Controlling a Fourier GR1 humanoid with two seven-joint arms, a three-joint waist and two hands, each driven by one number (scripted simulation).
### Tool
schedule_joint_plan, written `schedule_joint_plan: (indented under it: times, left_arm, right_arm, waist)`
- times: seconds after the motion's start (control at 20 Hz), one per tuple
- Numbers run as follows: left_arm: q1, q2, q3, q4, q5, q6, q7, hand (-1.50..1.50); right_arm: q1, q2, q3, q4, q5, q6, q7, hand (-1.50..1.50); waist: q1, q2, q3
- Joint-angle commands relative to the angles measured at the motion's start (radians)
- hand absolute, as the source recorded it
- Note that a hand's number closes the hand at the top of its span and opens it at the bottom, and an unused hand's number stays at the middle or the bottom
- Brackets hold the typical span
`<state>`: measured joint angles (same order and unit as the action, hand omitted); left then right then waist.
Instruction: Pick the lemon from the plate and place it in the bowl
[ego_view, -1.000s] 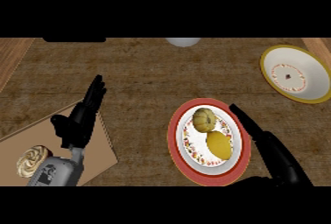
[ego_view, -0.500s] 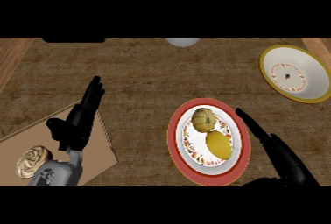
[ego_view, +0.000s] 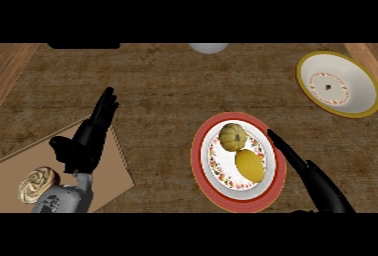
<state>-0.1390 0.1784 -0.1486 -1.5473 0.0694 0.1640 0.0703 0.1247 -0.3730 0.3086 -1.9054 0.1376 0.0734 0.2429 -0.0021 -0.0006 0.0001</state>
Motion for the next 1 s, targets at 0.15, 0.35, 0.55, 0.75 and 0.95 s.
schedule_joint_plan:
  times: [0.15,0.35,0.55,0.75,0.95]
  left_arm:
    - [-0.017,-0.067,0.019,0.070,-0.058,0.009,-0.048,0.00]
    - [0.003,-0.047,0.053,0.090,-0.042,-0.048,-0.090,0.00]
    - [-0.010,-0.029,0.075,-0.036,-0.044,-0.057,0.074,0.00]
    - [-0.075,-0.066,0.092,0.065,-0.051,-0.068,0.018,0.00]
    - [0.035,-0.078,0.059,0.088,-0.082,-0.072,-0.108,0.00]
  right_arm:
    - [-0.011,0.084,-0.037,0.097,0.004,0.052,-0.035,-1.50]
    - [-0.035,0.139,-0.042,0.209,0.033,0.041,-0.108,-1.50]
    - [0.030,0.134,-0.065,0.162,0.050,0.054,-0.127,-1.50]
    - [-0.060,0.197,-0.063,0.347,0.110,0.038,-0.183,-1.50]
    - [-0.056,0.202,-0.019,0.368,0.267,-0.068,-0.165,-1.50]
  waist:
    - [0.000,0.000,0.000]
    - [0.002,0.001,0.000]
    - [0.001,0.000,0.000]
    - [0.001,0.001,0.000]
    - [0.001,0.001,0.000]
